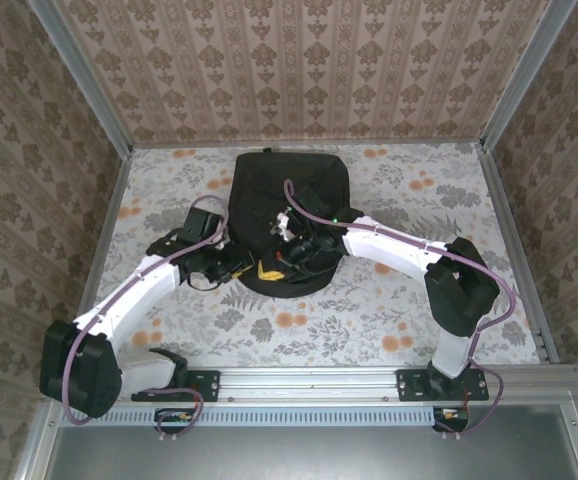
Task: Pack the student bag
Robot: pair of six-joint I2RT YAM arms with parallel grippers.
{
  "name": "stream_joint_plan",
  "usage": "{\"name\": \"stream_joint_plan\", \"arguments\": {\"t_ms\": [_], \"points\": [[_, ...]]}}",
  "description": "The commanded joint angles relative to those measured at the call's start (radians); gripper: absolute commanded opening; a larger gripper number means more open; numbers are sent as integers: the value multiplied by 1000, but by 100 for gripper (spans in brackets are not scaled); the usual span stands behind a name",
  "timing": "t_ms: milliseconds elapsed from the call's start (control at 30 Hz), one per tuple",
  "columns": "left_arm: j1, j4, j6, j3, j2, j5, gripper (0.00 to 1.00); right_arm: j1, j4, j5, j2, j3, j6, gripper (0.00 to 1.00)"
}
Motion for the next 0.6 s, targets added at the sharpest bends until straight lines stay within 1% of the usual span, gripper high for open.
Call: {"name": "stream_joint_plan", "arguments": {"t_ms": [0,133,167,267,400,567], "points": [[-6,8,-5,-5,17,-8,23,0,-2,-31,-20,-10,7,0],[-6,-4,13,8,11,-33,3,1,-19,-24,-21,-15,-7,0],[-6,-11,22,15,10,-39,0,0,-24,-23,-22,-16,-10,0],[-6,-51,61,52,1,-67,0,1,-32,-22,-32,-25,-18,0],[27,-97,110,84,-29,-106,0,0,-58,-20,-47,-32,-36,0],[95,-114,144,73,-54,-80,0,-4,-82,-8,-59,-55,-63,0]]}}
